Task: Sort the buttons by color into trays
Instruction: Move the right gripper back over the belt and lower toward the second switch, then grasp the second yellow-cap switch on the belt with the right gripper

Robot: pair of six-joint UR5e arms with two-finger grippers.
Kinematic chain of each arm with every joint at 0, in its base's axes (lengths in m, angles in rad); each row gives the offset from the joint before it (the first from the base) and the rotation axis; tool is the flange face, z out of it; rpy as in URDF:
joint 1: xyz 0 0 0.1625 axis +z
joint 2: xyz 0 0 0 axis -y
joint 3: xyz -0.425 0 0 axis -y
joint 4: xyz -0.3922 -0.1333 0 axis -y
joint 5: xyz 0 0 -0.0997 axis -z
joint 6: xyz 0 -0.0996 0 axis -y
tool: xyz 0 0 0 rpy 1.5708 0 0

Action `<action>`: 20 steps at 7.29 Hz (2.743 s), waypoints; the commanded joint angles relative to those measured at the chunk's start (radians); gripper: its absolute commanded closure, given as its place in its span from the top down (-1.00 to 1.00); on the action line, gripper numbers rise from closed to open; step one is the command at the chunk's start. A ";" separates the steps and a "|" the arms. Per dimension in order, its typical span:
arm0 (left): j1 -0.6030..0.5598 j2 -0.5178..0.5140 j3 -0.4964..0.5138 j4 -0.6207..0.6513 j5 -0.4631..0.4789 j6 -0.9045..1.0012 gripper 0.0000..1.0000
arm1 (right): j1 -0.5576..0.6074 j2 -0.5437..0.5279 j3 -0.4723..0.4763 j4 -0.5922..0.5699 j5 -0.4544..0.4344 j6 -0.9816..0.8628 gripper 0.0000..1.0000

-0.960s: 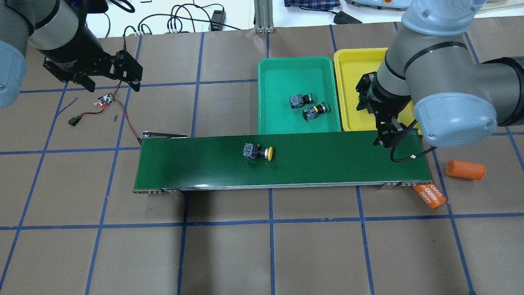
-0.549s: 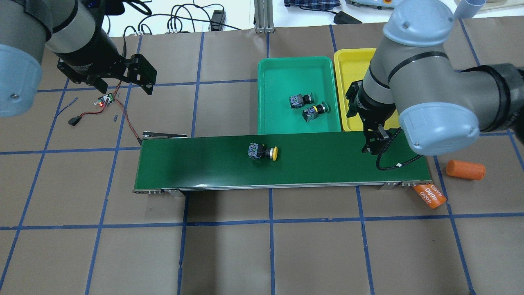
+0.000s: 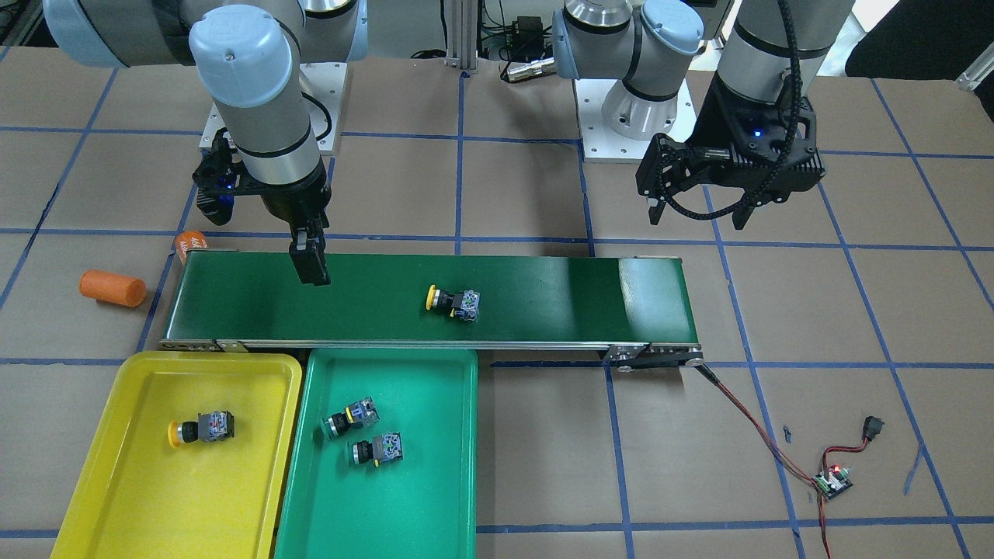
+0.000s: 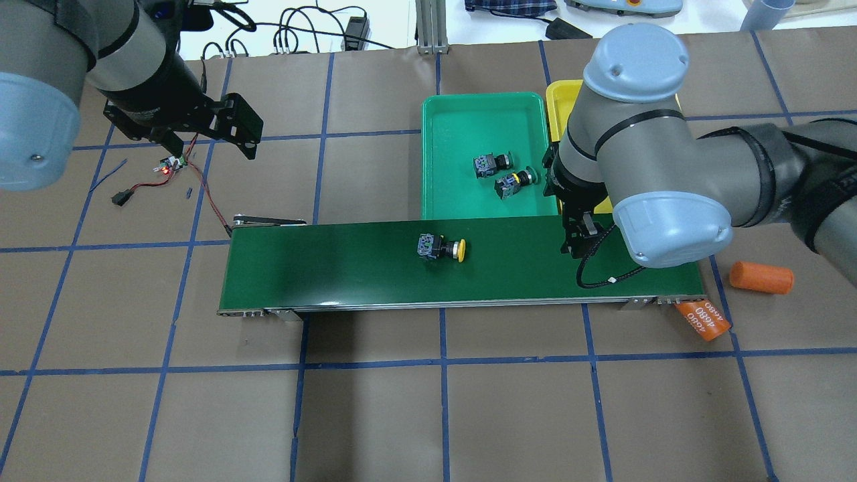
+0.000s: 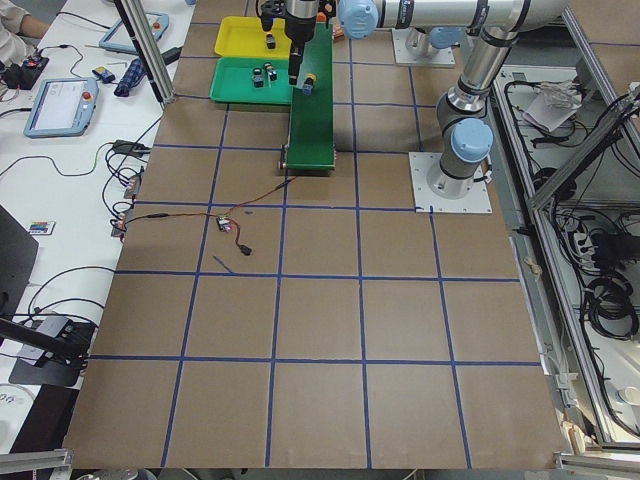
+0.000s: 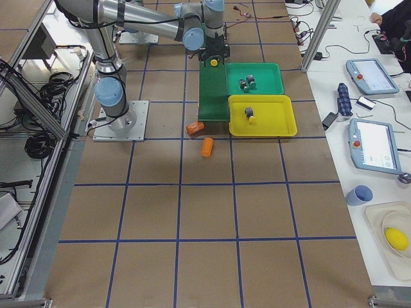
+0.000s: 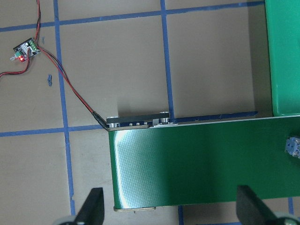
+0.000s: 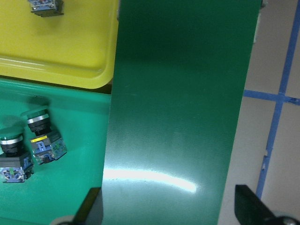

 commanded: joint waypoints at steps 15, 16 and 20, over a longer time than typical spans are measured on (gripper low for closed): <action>-0.050 -0.005 -0.027 0.005 0.003 -0.011 1.00 | 0.099 0.141 0.038 -0.170 0.042 0.155 1.00; -0.050 -0.005 -0.029 0.005 0.001 -0.009 1.00 | 0.104 0.146 0.040 -0.168 0.044 0.154 1.00; -0.050 -0.016 -0.033 0.009 0.003 -0.008 1.00 | 0.099 0.196 0.057 -0.203 0.030 0.153 1.00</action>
